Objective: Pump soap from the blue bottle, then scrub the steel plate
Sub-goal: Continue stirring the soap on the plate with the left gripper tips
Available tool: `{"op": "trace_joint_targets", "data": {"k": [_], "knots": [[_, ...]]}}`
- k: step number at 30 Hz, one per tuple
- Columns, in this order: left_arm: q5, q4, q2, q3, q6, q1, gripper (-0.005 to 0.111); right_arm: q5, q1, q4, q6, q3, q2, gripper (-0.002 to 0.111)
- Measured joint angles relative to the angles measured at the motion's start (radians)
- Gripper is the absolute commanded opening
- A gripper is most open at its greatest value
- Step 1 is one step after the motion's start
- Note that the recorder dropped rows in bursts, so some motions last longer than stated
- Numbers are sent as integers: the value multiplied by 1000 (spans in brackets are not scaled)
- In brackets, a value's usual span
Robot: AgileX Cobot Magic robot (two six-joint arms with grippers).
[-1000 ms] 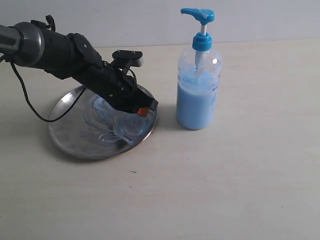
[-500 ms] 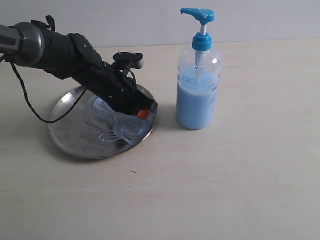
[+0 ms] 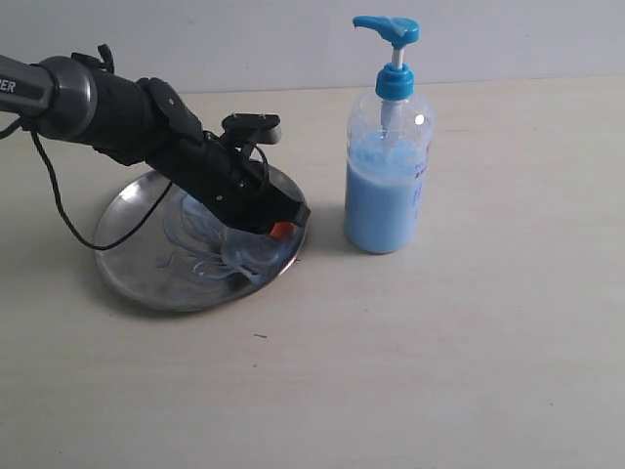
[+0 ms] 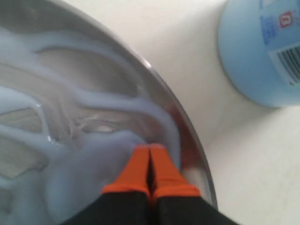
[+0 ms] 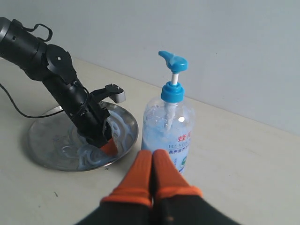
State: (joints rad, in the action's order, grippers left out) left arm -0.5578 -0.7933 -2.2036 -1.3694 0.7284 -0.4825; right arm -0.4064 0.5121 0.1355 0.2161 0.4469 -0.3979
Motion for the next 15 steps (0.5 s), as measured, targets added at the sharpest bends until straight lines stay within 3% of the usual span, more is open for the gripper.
{"op": "trace_joint_targets", "data": {"k": [7, 15], "knots": [[-93, 0, 0, 0, 0, 0, 0, 0, 0, 0, 0, 0, 0, 0], [-134, 112, 10, -6, -49, 0, 0, 0, 0, 7, 0, 0, 0, 0]]}}
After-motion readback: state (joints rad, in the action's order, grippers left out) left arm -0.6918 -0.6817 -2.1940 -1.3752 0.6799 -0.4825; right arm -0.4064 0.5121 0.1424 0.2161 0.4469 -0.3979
